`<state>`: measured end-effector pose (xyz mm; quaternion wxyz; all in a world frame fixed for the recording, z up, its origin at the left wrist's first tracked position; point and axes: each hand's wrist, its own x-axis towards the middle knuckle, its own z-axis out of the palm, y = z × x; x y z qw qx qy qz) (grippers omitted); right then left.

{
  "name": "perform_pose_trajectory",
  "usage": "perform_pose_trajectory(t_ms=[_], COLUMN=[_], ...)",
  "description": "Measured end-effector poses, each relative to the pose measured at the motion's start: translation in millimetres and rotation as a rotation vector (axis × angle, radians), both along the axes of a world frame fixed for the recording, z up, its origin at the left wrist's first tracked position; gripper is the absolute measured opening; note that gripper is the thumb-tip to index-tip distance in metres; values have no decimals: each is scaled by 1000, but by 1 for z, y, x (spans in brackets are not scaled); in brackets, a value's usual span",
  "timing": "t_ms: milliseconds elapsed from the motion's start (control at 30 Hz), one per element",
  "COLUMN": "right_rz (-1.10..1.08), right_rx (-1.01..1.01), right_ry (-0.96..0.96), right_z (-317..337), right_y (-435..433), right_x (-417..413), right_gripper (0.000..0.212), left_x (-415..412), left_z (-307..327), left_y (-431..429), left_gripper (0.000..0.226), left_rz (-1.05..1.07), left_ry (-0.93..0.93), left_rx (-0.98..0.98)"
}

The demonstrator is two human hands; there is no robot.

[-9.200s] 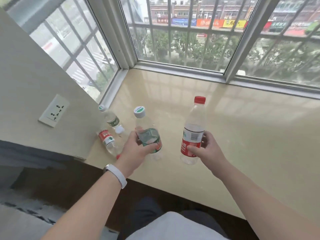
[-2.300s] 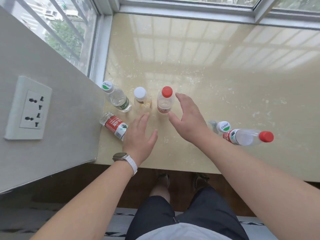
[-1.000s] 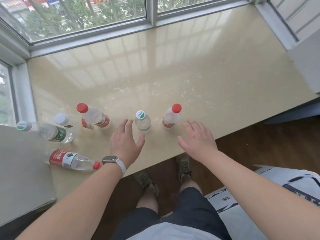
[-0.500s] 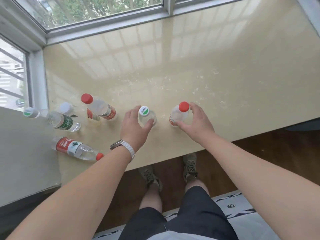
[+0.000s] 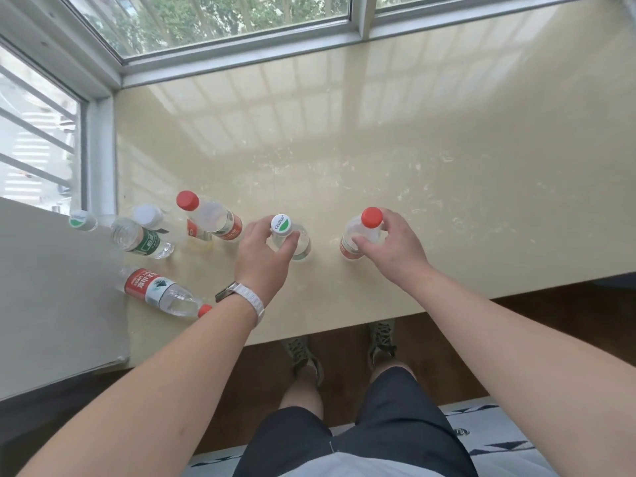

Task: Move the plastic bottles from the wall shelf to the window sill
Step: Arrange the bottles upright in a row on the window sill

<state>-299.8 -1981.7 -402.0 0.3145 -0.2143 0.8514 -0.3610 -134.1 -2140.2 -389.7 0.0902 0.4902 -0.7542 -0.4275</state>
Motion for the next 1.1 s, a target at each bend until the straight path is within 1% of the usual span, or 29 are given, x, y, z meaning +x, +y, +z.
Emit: perform_pose_trajectory(t_ms=[267, 367, 500, 600, 667, 833, 967, 1100], right_rz=[55, 89, 117, 147, 162, 196, 217, 242], right_rx=[-45, -30, -27, -14, -7, -13, -4, -16], right_ry=[-44, -52, -66, -63, -61, -56, -61, -53], right_z=[7, 4, 2, 3, 4, 4, 0, 0], right_y=[-36, -54, -75, -87, -97, -118, -125, -133], right_x=[-13, -20, -25, -26, -27, -26, -25, -24], right_gripper=[41, 43, 46, 45, 46, 46, 47, 47], left_x=[-9, -15, -23, -24, -24, -24, -25, -28], left_z=[12, 13, 16, 18, 18, 17, 10, 7], left_y=[-34, -46, -61, -66, -73, -86, -91, -96], left_gripper=[31, 30, 33, 30, 30, 35, 40, 40], left_rz=[52, 22, -31, -89, -92, -44, -8, 20], left_ry=[-8, -22, -53, -93, -109, -101, -71, -35], left_rx=[-29, -61, -86, -115, -121, -48, 65, 114])
